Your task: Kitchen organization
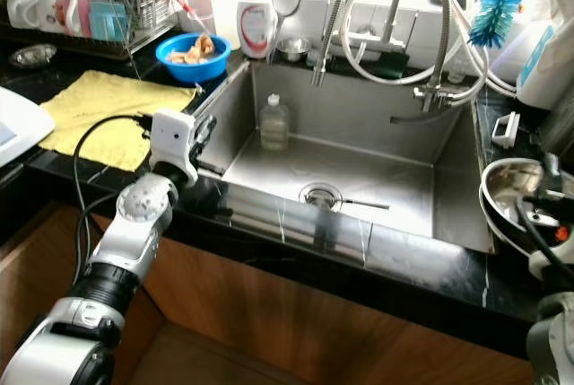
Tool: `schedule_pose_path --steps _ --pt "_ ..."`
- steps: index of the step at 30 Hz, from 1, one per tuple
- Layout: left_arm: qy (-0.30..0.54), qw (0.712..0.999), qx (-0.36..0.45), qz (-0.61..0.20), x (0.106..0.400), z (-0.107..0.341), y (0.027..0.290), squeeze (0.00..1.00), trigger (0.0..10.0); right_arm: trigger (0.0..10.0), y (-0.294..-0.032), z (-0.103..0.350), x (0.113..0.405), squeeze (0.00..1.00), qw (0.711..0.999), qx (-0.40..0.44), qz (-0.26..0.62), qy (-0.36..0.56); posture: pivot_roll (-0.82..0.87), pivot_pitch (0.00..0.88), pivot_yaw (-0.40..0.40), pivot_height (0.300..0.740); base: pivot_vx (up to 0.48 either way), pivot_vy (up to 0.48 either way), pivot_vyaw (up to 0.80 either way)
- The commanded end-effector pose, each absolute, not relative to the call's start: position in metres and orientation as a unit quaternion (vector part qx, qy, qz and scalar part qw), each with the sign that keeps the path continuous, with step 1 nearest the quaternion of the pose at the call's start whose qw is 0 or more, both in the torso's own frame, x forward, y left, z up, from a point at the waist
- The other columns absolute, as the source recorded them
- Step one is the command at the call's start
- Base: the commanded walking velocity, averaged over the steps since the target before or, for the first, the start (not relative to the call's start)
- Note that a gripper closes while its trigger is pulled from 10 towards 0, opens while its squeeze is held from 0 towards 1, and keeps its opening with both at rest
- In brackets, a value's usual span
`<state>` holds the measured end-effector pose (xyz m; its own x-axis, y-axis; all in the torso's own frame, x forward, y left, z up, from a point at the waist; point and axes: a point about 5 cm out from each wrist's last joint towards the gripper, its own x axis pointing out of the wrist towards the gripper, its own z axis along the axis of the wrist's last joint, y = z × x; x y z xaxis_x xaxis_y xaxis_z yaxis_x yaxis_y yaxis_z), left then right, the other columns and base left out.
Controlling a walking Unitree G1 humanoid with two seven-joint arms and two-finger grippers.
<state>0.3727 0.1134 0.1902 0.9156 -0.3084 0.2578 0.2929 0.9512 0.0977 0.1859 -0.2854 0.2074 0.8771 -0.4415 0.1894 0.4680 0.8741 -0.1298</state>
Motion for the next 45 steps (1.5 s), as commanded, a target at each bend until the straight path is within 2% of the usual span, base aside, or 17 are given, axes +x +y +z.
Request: schedule_pose_path --steps 1,5,9,14,15,22,27,32,36,38,45 --pt "-0.118 0.98 0.007 -0.163 0.375 0.186 0.108 0.0 10.0 10.0 -0.284 0.204 0.184 0.0 0.964 -0.082 -0.246 -0.063 -0.05 0.01 -0.005 0.74 0.0 0.0 0.0" --pt "-0.121 0.977 0.0 -0.178 0.376 0.185 0.095 0.0 10.0 10.0 -0.28 0.194 0.19 0.0 0.966 -0.029 -0.249 -0.057 -0.05 0.0 -0.002 0.74 0.0 0.0 0.0" --pt "-0.131 0.974 0.006 -0.184 0.377 0.188 0.09 0.0 10.0 10.0 -0.249 0.192 0.211 0.0 0.982 0.006 -0.174 -0.069 -0.04 0.0 -0.001 0.74 0.0 0.0 0.0" --pt "-0.141 0.974 0.008 -0.177 0.376 0.19 0.095 0.0 10.0 10.0 -0.225 0.183 0.236 0.0 0.992 0.018 -0.113 -0.059 -0.02 0.0 -0.012 0.74 0.0 0.0 0.0" --pt "-0.142 0.974 0.011 -0.175 0.375 0.189 0.097 0.0 10.0 10.0 -0.216 0.183 0.244 0.0 0.995 0.028 -0.075 -0.06 -0.01 0.0 -0.016 0.74 0.0 0.0 0.0" --pt "-0.142 0.976 0.012 -0.166 0.372 0.183 0.103 0.0 10.0 10.0 -0.187 0.176 0.259 0.0 0.997 0.041 0.046 -0.039 -0.01 0.0 -0.026 0.74 0.0 0.0 0.0" --pt "-0.147 0.977 0.024 -0.152 0.373 0.186 0.113 0.0 10.0 10.0 -0.17 0.177 0.269 0.0 0.993 0.044 0.093 -0.049 0.0 0.0 -0.028 0.74 0.0 0.0 0.0" --pt "-0.144 0.98 0.039 -0.133 0.373 0.184 0.13 0.0 10.0 10.0 -0.147 0.178 0.274 0.0 0.985 0.066 0.151 -0.054 0.01 0.0 -0.031 0.74 0.0 0.0 0.0" --pt "-0.145 0.98 0.042 -0.131 0.373 0.185 0.132 0.0 10.0 10.0 -0.139 0.176 0.273 0.0 0.981 0.08 0.17 -0.05 0.01 0.0 -0.036 0.74 0.0 0.0 0.0" --pt "-0.147 0.98 0.044 -0.128 0.372 0.185 0.134 0.0 10.0 10.0 -0.129 0.174 0.263 0.0 0.972 0.099 0.209 -0.042 0.01 0.0 -0.041 0.74 0.0 0.0 0.0" --pt "-0.15 0.98 0.044 -0.119 0.371 0.184 0.137 0.0 10.0 10.0 -0.127 0.167 0.236 0.0 0.966 0.113 0.233 -0.021 0.0 0.004 -0.076 0.74 0.0 0.0 0.0"
